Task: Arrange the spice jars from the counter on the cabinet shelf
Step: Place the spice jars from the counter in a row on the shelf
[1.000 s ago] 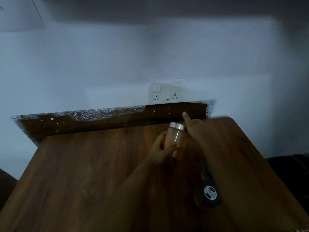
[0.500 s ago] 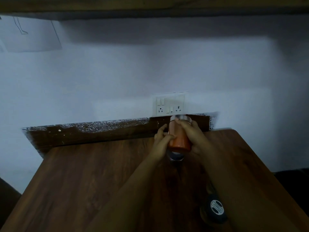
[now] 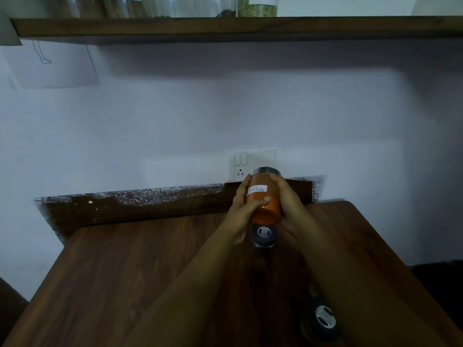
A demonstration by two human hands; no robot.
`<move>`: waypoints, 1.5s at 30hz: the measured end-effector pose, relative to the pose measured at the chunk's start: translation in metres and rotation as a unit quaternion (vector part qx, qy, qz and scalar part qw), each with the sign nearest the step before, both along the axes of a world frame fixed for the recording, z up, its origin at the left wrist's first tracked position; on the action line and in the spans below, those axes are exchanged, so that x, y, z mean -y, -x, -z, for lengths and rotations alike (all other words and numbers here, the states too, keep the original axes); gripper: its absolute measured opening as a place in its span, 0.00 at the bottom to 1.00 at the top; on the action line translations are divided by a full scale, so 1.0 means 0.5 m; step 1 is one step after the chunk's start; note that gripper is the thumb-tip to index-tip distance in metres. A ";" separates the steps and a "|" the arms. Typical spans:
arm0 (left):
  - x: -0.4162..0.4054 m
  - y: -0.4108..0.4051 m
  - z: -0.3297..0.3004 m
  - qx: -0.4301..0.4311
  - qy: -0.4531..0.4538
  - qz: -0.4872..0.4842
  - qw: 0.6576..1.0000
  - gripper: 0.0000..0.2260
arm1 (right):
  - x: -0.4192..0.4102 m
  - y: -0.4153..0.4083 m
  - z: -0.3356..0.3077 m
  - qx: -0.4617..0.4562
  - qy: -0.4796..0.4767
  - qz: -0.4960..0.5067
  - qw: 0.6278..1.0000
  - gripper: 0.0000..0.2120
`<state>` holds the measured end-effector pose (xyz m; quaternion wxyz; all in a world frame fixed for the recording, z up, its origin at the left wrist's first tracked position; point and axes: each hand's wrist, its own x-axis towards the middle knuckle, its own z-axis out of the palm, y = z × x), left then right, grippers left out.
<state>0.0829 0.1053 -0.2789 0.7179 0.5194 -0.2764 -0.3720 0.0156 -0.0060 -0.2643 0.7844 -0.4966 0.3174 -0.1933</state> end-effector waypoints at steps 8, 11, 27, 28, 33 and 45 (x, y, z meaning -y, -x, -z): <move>-0.016 -0.007 -0.032 0.043 -0.035 0.101 0.993 0.43 | 0.001 0.005 -0.011 0.018 0.078 0.087 0.993 0.25; -0.031 -0.018 -0.041 0.014 -0.008 0.138 0.990 0.46 | 0.000 0.021 -0.026 0.072 0.005 0.057 0.996 0.18; -0.027 -0.003 -0.080 0.145 -0.024 0.075 0.986 0.51 | -0.040 0.041 -0.058 0.139 0.033 0.078 0.987 0.16; -0.030 -0.006 -0.084 0.157 -0.033 0.090 0.983 0.53 | -0.043 0.041 -0.058 0.136 0.034 0.083 0.987 0.17; -0.042 -0.013 -0.105 0.216 -0.047 0.108 0.969 0.53 | -0.056 0.042 -0.068 0.152 0.040 0.091 0.983 0.21; -0.069 -0.023 -0.107 0.243 -0.035 0.097 0.965 0.57 | -0.097 0.049 -0.093 0.197 0.081 0.115 0.970 0.15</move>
